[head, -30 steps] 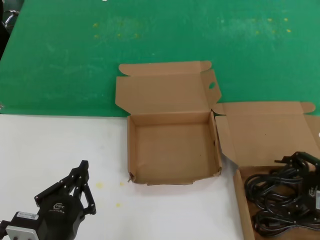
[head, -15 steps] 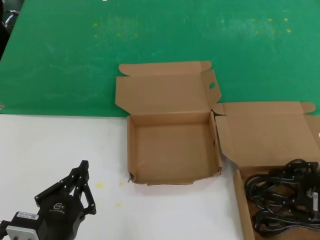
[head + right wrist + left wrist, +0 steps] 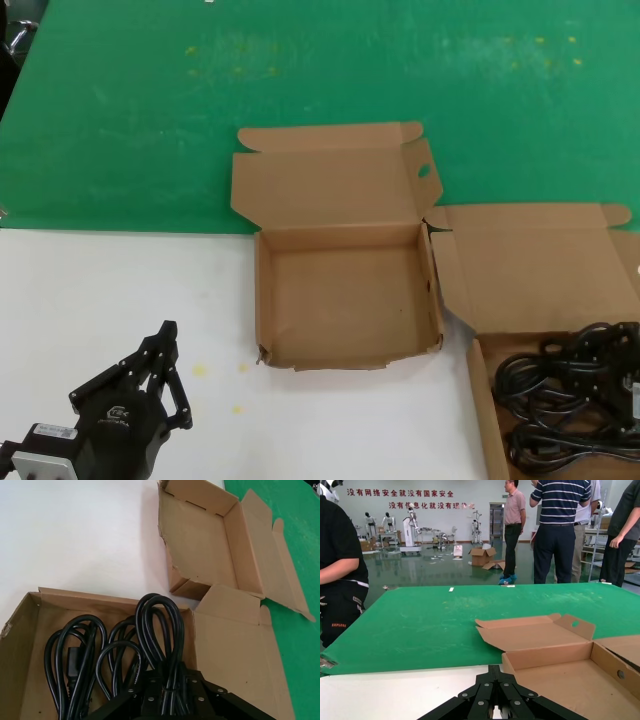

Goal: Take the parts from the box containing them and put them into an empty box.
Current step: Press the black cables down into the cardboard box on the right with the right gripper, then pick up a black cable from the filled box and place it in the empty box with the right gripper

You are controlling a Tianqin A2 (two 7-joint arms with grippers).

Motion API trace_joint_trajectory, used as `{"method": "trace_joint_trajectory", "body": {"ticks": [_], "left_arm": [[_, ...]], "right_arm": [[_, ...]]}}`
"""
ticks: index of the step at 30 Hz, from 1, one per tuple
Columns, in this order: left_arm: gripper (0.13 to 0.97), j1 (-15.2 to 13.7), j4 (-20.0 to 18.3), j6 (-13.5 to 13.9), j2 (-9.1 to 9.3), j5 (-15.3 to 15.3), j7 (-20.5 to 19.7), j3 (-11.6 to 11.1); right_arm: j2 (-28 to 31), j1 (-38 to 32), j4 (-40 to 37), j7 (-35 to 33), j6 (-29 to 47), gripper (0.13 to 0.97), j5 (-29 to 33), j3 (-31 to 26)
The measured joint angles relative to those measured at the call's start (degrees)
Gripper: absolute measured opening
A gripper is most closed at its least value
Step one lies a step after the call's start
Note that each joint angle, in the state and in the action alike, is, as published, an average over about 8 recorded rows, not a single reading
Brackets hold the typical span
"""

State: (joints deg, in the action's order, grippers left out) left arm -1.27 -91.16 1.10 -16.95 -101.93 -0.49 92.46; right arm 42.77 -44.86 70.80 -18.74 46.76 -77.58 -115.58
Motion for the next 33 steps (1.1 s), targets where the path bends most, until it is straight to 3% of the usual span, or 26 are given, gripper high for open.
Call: {"method": "trace_joint_trajectory", "body": {"ticks": [10, 24, 33], "left_arm": [[0.133, 0.0, 0.0, 0.0, 0.00, 0.0, 0.0, 0.0], [0.133, 0.0, 0.0, 0.0, 0.00, 0.0, 0.0, 0.0], [0.133, 0.0, 0.0, 0.0, 0.00, 0.0, 0.0, 0.0]], "right_arm": [[0.3, 0.6, 1.4, 1.3, -0.3, 0.201, 0.3, 1.1], [2.4, 0.1, 12.0, 9.8, -0.4, 0.189, 2.4, 4.1], [-0.4, -3.4, 16.5, 13.6, -0.3, 0.189, 4.0, 4.2]]}}
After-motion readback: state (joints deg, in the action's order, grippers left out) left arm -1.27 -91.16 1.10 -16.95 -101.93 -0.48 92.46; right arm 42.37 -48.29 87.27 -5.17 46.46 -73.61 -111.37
